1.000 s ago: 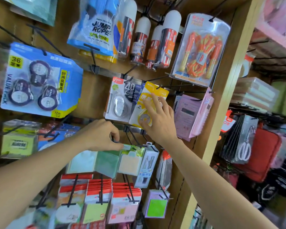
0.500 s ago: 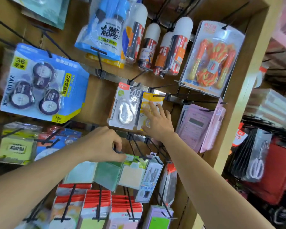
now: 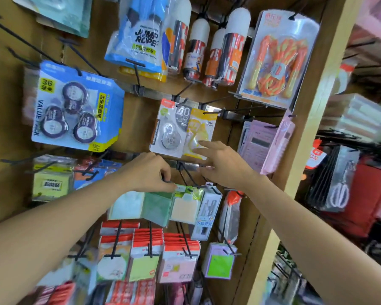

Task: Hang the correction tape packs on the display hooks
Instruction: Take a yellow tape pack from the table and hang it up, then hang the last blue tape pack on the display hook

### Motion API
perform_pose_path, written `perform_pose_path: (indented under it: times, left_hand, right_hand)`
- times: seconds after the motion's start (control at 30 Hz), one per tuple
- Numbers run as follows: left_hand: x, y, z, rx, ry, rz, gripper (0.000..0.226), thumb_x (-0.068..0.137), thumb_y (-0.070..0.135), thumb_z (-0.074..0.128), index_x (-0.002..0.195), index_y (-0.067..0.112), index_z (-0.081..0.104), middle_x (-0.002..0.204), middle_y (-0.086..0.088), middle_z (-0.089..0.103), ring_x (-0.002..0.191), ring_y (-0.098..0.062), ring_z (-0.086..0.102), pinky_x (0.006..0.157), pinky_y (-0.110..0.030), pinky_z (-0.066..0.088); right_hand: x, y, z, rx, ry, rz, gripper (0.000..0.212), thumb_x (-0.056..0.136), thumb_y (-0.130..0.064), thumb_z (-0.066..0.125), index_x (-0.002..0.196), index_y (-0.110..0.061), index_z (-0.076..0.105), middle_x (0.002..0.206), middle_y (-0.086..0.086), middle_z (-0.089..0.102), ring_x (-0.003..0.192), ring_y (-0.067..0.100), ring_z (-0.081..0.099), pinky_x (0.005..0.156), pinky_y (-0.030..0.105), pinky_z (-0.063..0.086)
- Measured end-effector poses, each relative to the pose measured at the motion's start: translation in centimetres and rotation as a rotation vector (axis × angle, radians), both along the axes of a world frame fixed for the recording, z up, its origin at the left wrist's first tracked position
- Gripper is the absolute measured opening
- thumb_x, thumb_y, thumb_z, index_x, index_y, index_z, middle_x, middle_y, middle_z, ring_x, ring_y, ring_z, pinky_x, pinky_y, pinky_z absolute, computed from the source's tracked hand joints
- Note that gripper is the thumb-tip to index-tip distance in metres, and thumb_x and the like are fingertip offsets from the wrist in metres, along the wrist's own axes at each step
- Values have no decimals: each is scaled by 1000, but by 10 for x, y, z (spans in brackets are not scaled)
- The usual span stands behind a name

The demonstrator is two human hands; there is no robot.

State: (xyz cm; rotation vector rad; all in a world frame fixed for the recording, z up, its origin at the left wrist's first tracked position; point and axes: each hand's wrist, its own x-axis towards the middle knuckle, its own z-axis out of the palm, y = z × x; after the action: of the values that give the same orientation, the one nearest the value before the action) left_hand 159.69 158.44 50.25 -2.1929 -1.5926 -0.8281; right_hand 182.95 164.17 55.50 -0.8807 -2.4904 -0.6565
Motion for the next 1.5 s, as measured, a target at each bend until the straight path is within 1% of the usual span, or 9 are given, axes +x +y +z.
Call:
perform_pose_path:
  times: [0.17,0.5,0.63,0.83,1.0,1.13,1.23,1.33,1.5]
  left_hand:
    - [3,-12,0,90,113,24,28,80,59,70,80,31,75,67,17,64,77,-12,66,65,-29,48]
    - [3,-78,-74,353,143,-194,24,83,28,68,101,17,79,105,1,76,99,-25,68,82,-37,52]
    - [-6,-125,-165,76,78,-239,19,85,32,66,94,21,79,97,7,76,92,-19,68,81,-38,55]
    - [-25,-201,-353,-422,-280,-38,35,80,49,52,89,28,79,87,9,75,83,-17,70,69,-31,56]
    - [-31,-277,-486,-824,-503,124,16,87,39,62,87,32,76,94,21,75,88,1,67,80,-27,54]
    - [-33,-345,-574,-1044,-698,303,31,73,56,51,90,39,70,86,16,74,83,-9,71,76,-31,55]
    - [-28,-394,-611,-1196,-786,358,6,83,36,69,78,38,73,78,26,70,83,-6,71,72,-22,49]
    - [-29,-428,-635,-1241,-792,408,29,86,21,71,72,46,63,74,27,64,77,-5,67,65,-14,41]
    - [-53,-461,-666,-1429,-810,523,11,91,26,67,92,30,77,99,8,74,94,-17,68,77,-30,49]
  right_hand:
    - [29,-62,-34,-35,142,100,27,89,-22,66,115,-14,68,119,4,68,108,27,58,85,30,46]
    - [41,-130,-147,-361,291,56,38,93,-33,67,130,-22,64,130,-5,66,114,14,61,94,25,45]
    - [29,-156,-214,-571,328,72,33,92,-30,69,123,-19,68,117,-1,71,95,14,66,84,38,55]
    - [1,-185,-334,-835,325,-7,30,88,-26,72,116,-17,72,105,0,75,85,17,71,77,33,55]
    - [-23,-220,-448,-1125,312,-135,24,86,-24,74,109,-16,74,90,-1,73,70,12,61,70,24,45]
    - [-36,-254,-535,-1356,227,-279,19,85,-25,74,104,-22,74,86,-8,71,72,4,60,73,22,48]
    - [-43,-281,-593,-1500,149,-360,19,82,-20,75,102,-21,75,83,-5,72,72,8,65,72,20,47]
    - [-51,-305,-640,-1579,53,-431,22,84,-17,72,105,-19,74,93,2,75,80,21,70,60,7,43]
    - [-65,-331,-710,-1714,-165,-485,31,86,-15,66,117,-14,69,103,9,74,85,18,63,84,33,54]
